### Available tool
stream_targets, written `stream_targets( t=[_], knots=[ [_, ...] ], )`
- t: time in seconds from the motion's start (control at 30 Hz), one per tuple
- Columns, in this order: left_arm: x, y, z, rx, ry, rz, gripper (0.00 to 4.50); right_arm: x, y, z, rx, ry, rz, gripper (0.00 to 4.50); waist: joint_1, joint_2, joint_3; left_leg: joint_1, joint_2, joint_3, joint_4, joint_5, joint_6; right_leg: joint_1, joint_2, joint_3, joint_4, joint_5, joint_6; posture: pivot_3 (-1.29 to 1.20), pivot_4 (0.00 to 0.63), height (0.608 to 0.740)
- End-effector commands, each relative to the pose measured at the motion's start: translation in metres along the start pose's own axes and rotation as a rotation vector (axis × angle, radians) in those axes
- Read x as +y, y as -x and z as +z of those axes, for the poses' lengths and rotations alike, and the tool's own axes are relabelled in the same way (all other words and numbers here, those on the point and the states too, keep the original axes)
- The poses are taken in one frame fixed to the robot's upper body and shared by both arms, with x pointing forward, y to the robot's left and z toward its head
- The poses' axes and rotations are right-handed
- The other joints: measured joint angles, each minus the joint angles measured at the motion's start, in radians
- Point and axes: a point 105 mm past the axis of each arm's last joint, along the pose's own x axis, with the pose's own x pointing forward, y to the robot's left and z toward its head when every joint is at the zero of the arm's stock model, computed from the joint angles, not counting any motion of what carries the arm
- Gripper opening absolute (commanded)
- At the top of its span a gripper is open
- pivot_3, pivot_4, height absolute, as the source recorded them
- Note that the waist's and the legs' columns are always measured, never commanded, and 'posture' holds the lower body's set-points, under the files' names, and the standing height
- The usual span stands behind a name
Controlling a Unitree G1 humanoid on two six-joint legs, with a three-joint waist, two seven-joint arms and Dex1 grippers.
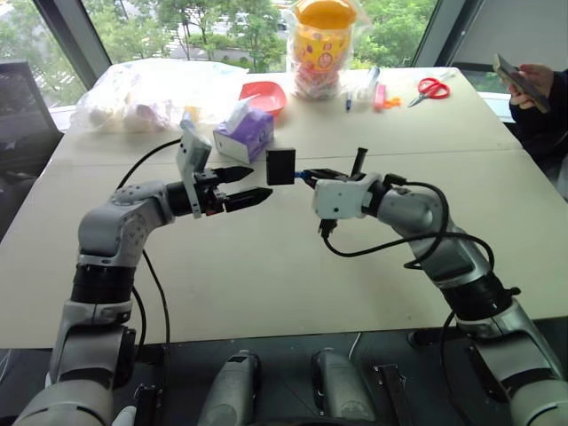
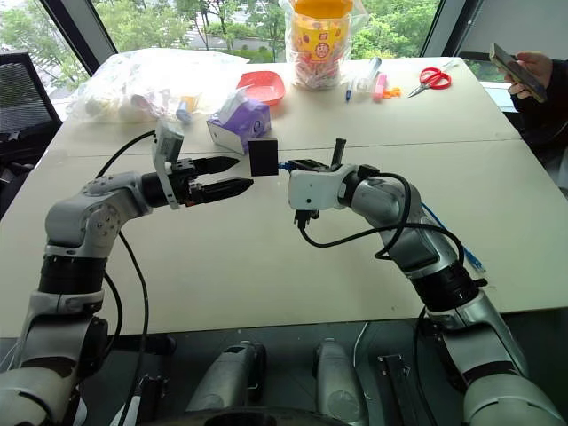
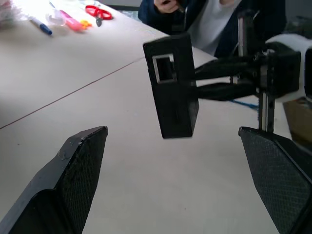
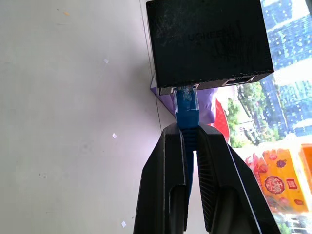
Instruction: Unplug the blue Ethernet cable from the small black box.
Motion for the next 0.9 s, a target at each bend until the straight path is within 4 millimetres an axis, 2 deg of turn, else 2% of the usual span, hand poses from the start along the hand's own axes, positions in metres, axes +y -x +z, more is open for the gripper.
stream_targets(
  t=[0.03,0.13,0.23,0.43,0.47,0.63,0.73,0.87,0.9],
  knots=[
    [-0.004,-0.001,0.023,-0.067,0.028,-0.046,4.50,-0.012,0.006,0.017,-0.045,0.059,-0.055,0.03,-0.001,0.000,0.000,0.000,0.000,0.000,0.000,0.000,0.000,0.000,0.000,0.000,0.000,0.000,0.000,0.00,0.150,0.740],
    [-0.006,-0.002,0.024,-0.059,0.036,-0.075,4.50,-0.015,0.006,0.019,-0.045,0.072,-0.065,0.03,-0.001,0.000,0.000,0.001,0.000,0.000,0.000,0.000,0.000,0.000,0.000,0.000,0.000,0.000,0.000,0.00,0.150,0.740],
    [-0.007,-0.004,0.023,-0.055,0.044,-0.093,3.65,-0.017,0.007,0.021,-0.047,0.089,-0.067,0.00,0.000,0.000,0.000,0.001,0.000,0.000,0.000,0.000,0.000,0.000,0.000,0.000,0.000,0.000,0.000,0.00,0.150,0.740],
    [-0.011,-0.007,0.022,-0.052,0.047,-0.126,0.62,-0.020,0.009,0.028,-0.064,0.106,-0.066,0.00,0.002,0.000,0.000,0.001,0.000,0.000,0.000,0.000,0.000,0.001,0.000,0.000,0.000,0.000,0.000,0.00,0.150,0.740],
    [-0.011,-0.007,0.022,-0.052,0.048,-0.126,0.41,-0.021,0.009,0.029,-0.068,0.117,-0.068,0.00,0.002,0.000,0.000,0.001,0.000,0.000,0.000,0.000,0.000,0.001,0.000,0.000,0.000,0.000,0.000,0.00,0.150,0.740],
    [-0.009,-0.007,0.021,-0.031,0.047,-0.125,0.43,-0.024,0.010,0.034,-0.091,0.120,-0.062,0.00,0.002,0.000,0.000,0.001,0.000,0.000,0.000,0.000,0.000,0.001,0.000,0.000,0.000,0.000,0.000,0.00,0.150,0.740],
    [-0.010,-0.005,0.020,-0.010,0.031,-0.142,0.43,-0.026,0.012,0.026,-0.086,-0.122,0.004,1.23,0.002,0.000,0.000,0.001,0.000,0.000,0.000,0.000,0.000,0.001,0.000,0.000,0.000,0.000,0.000,0.00,0.150,0.740],
    [-0.016,0.002,0.023,0.015,0.007,-0.210,0.43,-0.031,0.023,0.023,-0.143,-0.619,0.184,3.31,0.001,0.000,0.000,0.001,0.002,-0.001,0.000,0.000,0.000,0.001,0.000,0.000,0.000,0.000,0.000,0.00,0.150,0.740],
    [-0.018,0.003,0.024,0.018,0.003,-0.229,0.43,-0.031,0.026,0.024,-0.162,-0.699,0.235,3.84,0.001,0.000,0.000,0.001,0.002,-0.001,0.000,0.000,0.000,0.001,0.000,0.000,0.000,0.000,0.000,0.00,0.150,0.740]
  ],
)
